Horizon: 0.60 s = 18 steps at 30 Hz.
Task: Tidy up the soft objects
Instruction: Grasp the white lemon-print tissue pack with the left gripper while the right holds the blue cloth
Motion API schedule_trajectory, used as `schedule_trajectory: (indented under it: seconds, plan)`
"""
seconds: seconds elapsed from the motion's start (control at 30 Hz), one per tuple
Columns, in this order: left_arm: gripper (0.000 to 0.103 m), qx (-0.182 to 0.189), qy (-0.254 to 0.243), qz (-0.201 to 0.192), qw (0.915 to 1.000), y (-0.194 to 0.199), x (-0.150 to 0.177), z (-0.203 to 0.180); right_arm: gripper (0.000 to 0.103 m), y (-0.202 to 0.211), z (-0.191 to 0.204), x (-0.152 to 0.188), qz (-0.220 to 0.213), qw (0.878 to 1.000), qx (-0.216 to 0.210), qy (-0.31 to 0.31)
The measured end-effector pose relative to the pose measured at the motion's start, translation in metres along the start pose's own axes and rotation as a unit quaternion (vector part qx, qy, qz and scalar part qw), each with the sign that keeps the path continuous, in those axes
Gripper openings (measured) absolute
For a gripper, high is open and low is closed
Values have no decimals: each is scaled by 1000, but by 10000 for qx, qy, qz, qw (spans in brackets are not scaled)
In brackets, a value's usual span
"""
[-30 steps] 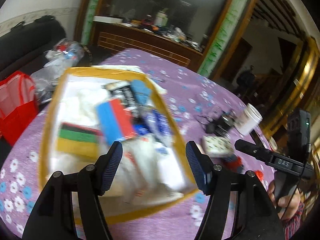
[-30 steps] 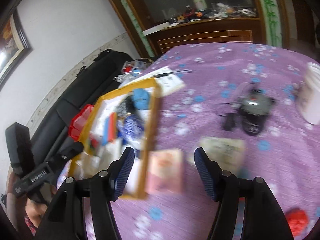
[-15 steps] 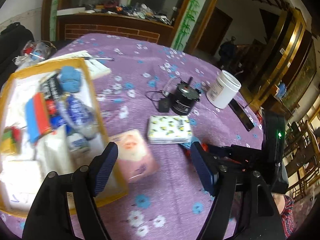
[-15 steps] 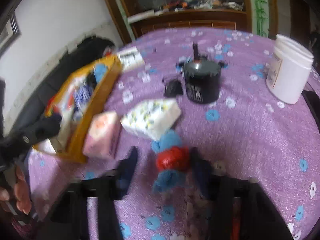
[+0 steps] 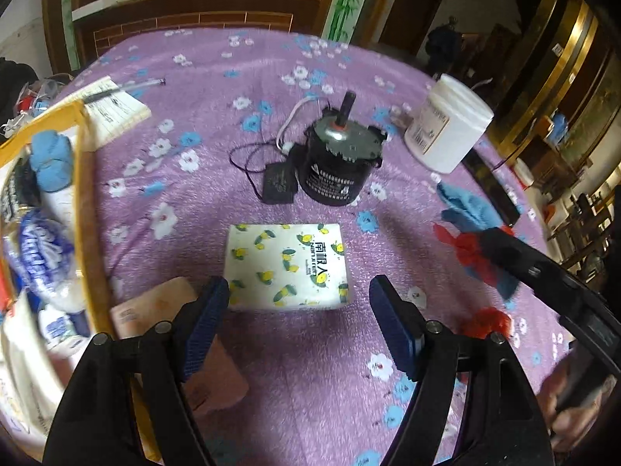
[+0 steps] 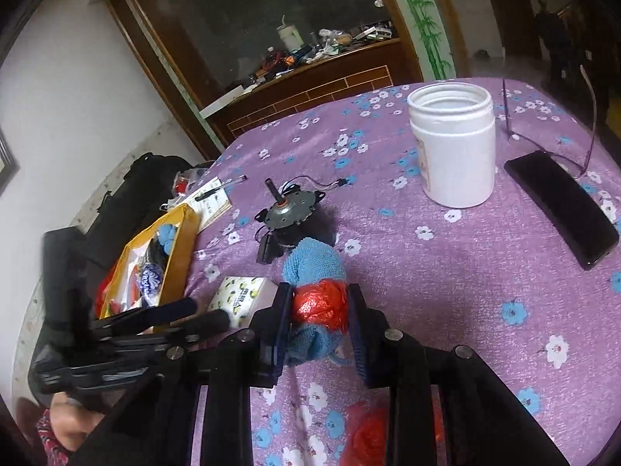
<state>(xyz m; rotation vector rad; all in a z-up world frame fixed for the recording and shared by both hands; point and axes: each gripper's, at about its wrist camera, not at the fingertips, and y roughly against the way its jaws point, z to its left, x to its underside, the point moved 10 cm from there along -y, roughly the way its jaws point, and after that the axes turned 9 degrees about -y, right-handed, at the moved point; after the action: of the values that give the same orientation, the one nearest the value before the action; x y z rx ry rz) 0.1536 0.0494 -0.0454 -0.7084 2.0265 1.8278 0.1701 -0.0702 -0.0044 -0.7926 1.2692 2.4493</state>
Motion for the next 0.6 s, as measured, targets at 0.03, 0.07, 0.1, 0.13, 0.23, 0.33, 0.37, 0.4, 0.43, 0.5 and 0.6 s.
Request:
schedule_trajectory:
  seconds: [0.03,0.07,0.1,0.13,0.23,0.33,0.37,0.4,0.43,0.5,0.6]
  plan:
    - [74,-56,-9,18,10000,-4,0,0,29,-1,3,0,3,10000,-29,28]
    - [76,-148,-32,-3,9999,-7,-2,0,29,0,6,0,0,10000,-54,65]
    - [77,-263,-87,-96,9996,-8,-5,-1,29,0,8,1,-14,9999,-57,85]
    - [77,-281,-98,-169,9994,-9,-6,-1,29,1,9,1,-25,9999,-53,101]
    - [77,-483,-162,-297,9983,-12,-9,-1,29,0,9,2,-14,9999,-53,91]
    - [76,-603,-191,-482,9968,-10,-9,1,29,-1,8,3,-4,10000,-53,68]
    - [76,-687,-221,-501,9961,-10,-8,2,29,-1,8,3,-6,10000,-49,67]
    - [76,-799,-254,-507,9952,-8,-7,4,29,-1,8,3,-4,10000,-50,66]
    - [76,-833,-275,-555,9946,-5,-7,5,29,-1,8,3,1,10000,-56,66]
    - [77,-899,-290,-586,9938,-3,-8,9,29,-2,8,4,15,10000,-54,62]
    - [77,-804,-175,-470,9955,-9,-7,14,29,-5,8,6,51,10000,-57,61]
